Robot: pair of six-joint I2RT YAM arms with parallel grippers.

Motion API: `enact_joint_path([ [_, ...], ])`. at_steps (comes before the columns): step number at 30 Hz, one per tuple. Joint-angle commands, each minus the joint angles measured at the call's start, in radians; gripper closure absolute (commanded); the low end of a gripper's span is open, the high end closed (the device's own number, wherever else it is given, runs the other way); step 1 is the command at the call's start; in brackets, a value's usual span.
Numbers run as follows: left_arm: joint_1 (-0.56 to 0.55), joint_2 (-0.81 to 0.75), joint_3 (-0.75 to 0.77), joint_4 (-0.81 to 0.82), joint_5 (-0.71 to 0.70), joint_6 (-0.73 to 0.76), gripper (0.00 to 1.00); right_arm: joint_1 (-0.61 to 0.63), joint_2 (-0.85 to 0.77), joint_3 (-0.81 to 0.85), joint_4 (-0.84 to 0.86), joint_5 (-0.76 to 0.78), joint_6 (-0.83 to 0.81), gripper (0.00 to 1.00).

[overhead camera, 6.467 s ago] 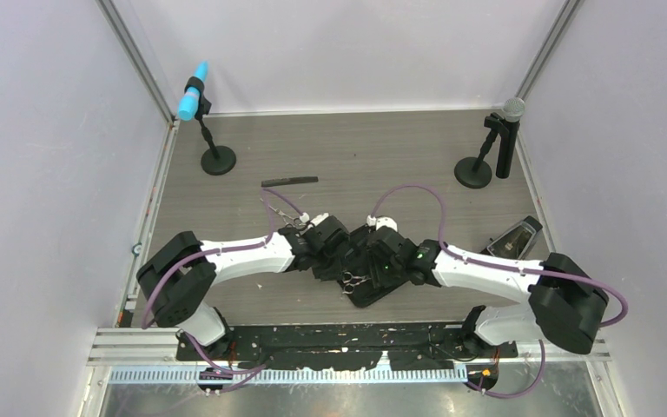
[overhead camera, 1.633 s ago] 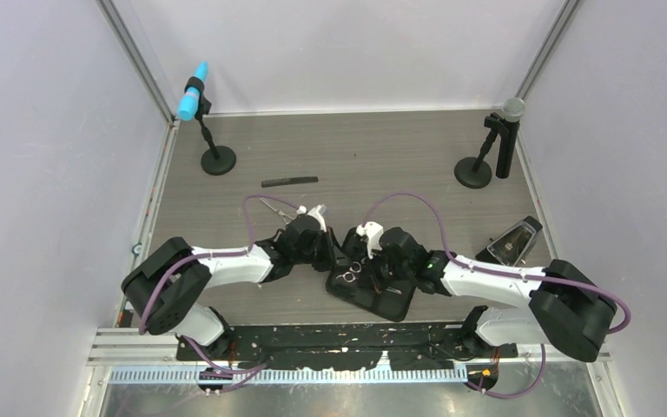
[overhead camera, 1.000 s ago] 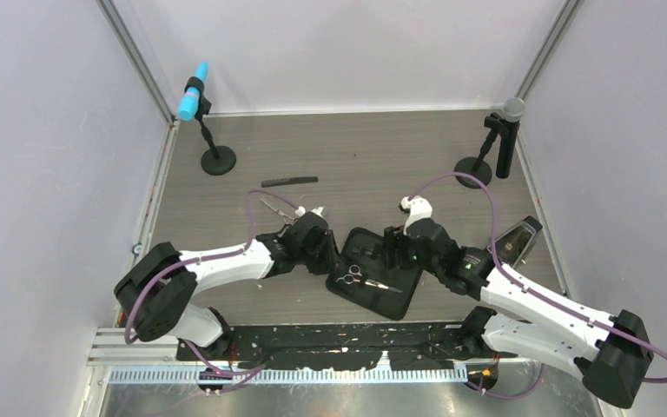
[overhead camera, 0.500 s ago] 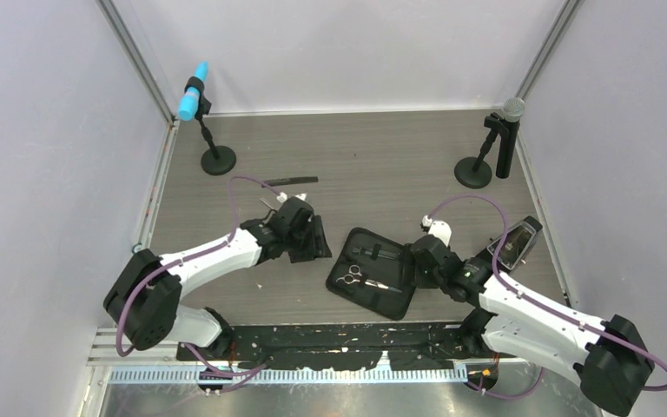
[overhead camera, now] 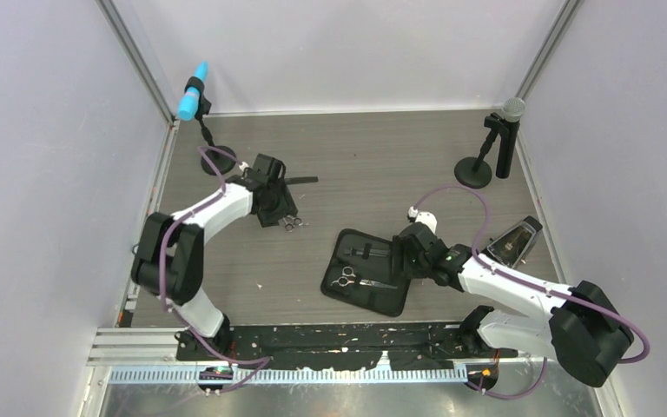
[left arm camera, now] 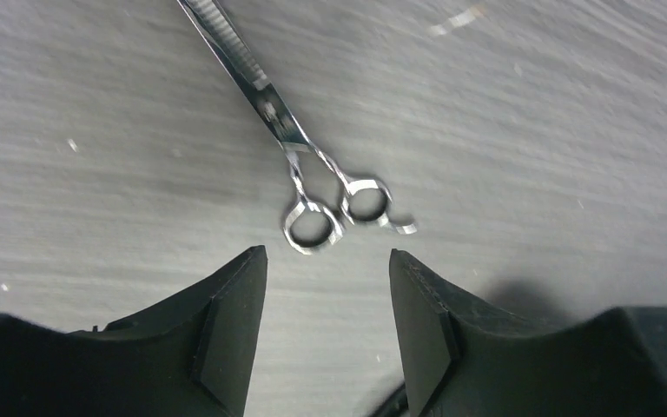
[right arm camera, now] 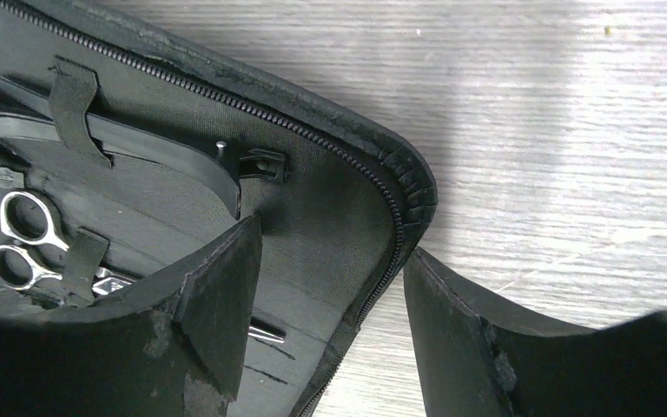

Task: Sort the hair-cutting tools
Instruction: Pick up the scissors from the center of the board.

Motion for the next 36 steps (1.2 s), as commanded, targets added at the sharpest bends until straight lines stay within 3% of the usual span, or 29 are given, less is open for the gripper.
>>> enact_joint_path([
  [1,0.048,0.117,0.119,-0.097,-0.05,0.044,0.44,0.0,0.014,0.055,0.058,-0.019,-0.037,0.33],
  [14,0.059,0.381,0.391,-0.323,-0.089,0.061,0.51,0.0,0.024,0.061,0.095,-0.022,-0.068,0.33],
  [20,0.036,0.379,0.363,-0.331,-0.093,0.063,0.57,0.0,0.022,0.058,0.116,-0.024,-0.075,0.32],
  [28,0.028,0.277,0.227,-0.282,-0.076,0.05,0.93,0.0,-0.027,0.097,0.101,-0.004,-0.154,0.33],
  [36,0.022,0.06,0.055,-0.212,-0.014,0.037,1.0,0.025,-0.133,0.165,0.049,0.048,-0.206,0.33],
])
